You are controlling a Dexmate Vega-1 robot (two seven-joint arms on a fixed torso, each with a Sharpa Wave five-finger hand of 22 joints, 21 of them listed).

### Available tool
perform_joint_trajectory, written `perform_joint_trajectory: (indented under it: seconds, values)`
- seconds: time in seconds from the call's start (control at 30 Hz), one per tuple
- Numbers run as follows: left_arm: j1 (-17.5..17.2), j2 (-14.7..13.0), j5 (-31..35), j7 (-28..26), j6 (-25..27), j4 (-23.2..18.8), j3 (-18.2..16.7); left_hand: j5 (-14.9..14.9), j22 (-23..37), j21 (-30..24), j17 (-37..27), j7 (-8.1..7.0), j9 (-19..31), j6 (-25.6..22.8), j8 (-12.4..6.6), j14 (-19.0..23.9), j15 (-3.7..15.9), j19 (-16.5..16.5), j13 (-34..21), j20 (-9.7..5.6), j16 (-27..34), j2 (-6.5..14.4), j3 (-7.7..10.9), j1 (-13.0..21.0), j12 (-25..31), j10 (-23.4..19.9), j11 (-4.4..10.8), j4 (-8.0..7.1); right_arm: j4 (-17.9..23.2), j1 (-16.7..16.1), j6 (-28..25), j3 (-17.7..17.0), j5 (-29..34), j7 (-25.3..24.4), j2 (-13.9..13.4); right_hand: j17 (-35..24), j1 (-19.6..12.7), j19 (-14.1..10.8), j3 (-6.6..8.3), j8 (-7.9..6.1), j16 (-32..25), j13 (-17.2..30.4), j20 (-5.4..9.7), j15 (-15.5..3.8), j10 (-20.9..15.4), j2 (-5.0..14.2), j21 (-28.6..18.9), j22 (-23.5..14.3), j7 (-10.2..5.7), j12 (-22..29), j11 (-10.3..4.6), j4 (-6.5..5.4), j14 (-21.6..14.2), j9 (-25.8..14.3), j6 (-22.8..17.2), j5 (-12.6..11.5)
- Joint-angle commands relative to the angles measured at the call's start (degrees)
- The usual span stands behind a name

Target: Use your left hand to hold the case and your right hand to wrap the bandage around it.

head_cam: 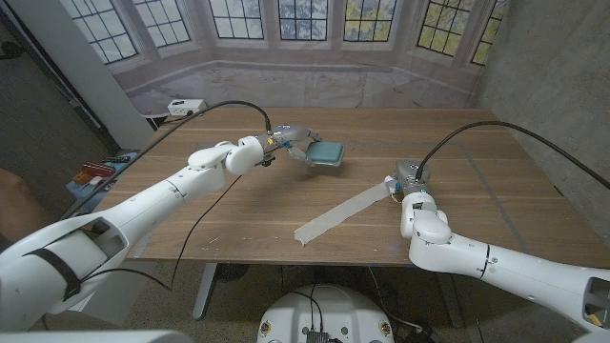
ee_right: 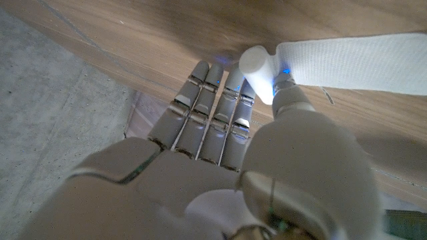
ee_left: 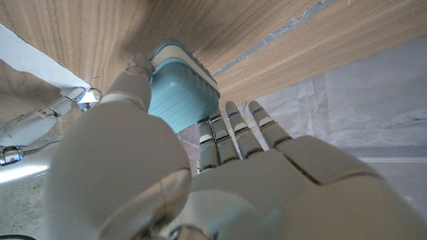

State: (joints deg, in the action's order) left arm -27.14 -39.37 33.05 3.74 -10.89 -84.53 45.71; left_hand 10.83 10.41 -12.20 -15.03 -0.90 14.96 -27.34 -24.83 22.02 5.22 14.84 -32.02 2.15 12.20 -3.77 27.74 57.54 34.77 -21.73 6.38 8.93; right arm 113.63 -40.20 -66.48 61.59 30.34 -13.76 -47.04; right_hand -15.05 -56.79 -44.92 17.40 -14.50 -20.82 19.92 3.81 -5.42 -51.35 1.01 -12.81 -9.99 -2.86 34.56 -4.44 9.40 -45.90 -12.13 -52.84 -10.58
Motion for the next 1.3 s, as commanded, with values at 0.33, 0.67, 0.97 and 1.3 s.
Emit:
perform_joint_trajectory:
  seconds: [0.33, 0.67, 0.97, 1.3]
  values:
    - [0.8, 0.6, -0.1, -0.5, -1.1, 1.6, 0.3, 0.5, 0.2, 0.2, -0.2, -2.69, 0.4, -7.9, -16.35, 0.2, 0.1, -0.3, -0.3, -0.13, -0.1, 2.9, 0.4, 0.2, 0.2, -3.9, 3.62, -0.1, -1.0, -1.2, 2.5, -1.9, 4.8, 1.8, 0.7, -0.2, -0.7, -0.9, 0.48, -0.27, -0.3, 0.1, 0.09, -6.72, -0.9, -0.03, -0.4, -0.2, -0.25, 0.4, -0.31, 0.04, -1.0, -0.1, -1.0, -0.2]
    - [0.8, 0.5, -0.2, -0.9, -1.4, 1.5, 0.3, 0.5, 0.2, 0.2, -0.2, -2.67, 0.3, -7.7, -16.59, 0.2, 0.07, -0.3, -0.4, -0.13, -0.1, 3.0, 0.39, 0.1, 0.1, -3.9, 3.62, -0.15, 0.5, -2.4, 2.6, -3.2, 7.4, 2.5, 0.3, -0.3, -0.8, -0.9, 0.54, -0.25, -0.2, 0.2, 0.13, -6.7, -1.1, -0.07, -0.3, -0.2, -0.37, 0.5, -0.42, -0.03, -1.2, -0.1, -1.3, -0.2]
    - [0.7, 0.3, -0.1, -0.7, -1.5, 1.0, 0.2, 0.5, 0.2, 0.2, -0.2, -2.67, 0.2, -7.7, -16.79, 0.2, 0.09, -0.3, -0.5, -0.14, -0.1, 3.0, 0.37, 0.1, 0.1, -4.1, 3.57, -0.17, 1.7, -3.6, 3.1, -4.5, 9.6, 2.7, 0.4, -0.4, -1.0, -0.9, 0.59, -0.16, 0.0, 0.2, 0.16, -6.74, -1.0, -0.12, -0.2, -0.2, -0.44, 0.5, -0.48, -0.04, -1.2, -0.1, -1.4, -0.2]
    - [0.2, -0.2, -0.1, -0.8, -1.3, 0.2, -0.3, 0.5, 0.2, 0.2, -0.2, -2.72, 0.1, -7.8, -16.99, 0.3, 0.15, -0.3, -0.6, -0.24, -0.1, 3.0, 0.42, 0.0, -0.1, -3.9, 3.64, -0.17, 1.9, -4.5, 4.3, -5.8, 11.8, 3.1, 0.7, -0.5, -1.1, -0.9, 0.62, -0.03, 0.1, 0.2, 0.19, -6.71, -1.1, -0.17, -0.1, -0.2, -0.38, 0.5, -0.37, -0.09, -1.3, -0.1, -1.3, -0.2]
